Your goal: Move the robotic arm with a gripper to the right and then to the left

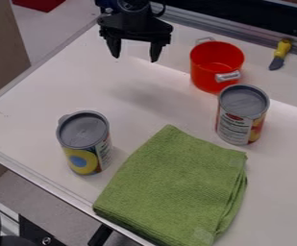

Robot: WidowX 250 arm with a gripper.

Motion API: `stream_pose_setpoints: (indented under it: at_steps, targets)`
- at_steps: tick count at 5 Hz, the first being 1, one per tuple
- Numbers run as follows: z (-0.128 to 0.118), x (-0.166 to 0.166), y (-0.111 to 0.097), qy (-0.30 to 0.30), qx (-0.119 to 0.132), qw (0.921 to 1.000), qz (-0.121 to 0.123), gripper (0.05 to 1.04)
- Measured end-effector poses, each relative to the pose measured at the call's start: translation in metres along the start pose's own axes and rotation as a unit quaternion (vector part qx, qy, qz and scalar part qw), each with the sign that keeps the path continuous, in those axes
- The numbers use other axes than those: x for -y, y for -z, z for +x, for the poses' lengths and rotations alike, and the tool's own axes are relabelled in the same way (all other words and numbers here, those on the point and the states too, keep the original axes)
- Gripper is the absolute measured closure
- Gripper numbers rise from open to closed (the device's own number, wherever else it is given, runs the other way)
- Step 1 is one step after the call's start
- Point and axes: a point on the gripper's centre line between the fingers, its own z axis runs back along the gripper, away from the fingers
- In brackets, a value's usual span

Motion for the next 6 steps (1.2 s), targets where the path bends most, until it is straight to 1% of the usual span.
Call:
stream_pose_setpoints:
  at_steps: [1, 2, 3, 4, 5, 6]
  targets:
    - [-0.011, 0.001, 0.011, 0.001, -0.022, 0.9997, 0.004, 0.085]
    - [-0.026, 0.008, 0.009, -0.053, -0.061, 0.9967, 0.01, 0.085]
    - [-0.039, 0.019, 0.0, -0.115, -0.094, 0.9887, 0.014, 0.085]
    - [-0.052, 0.034, -0.022, -0.153, -0.133, 0.9792, 0.001, 0.085]
    - [-0.074, 0.057, -0.039, -0.175, -0.167, 0.9701, -0.024, 0.085]
    - [-0.089, 0.086, -0.051, -0.17, -0.186, 0.9667, -0.044, 0.085]
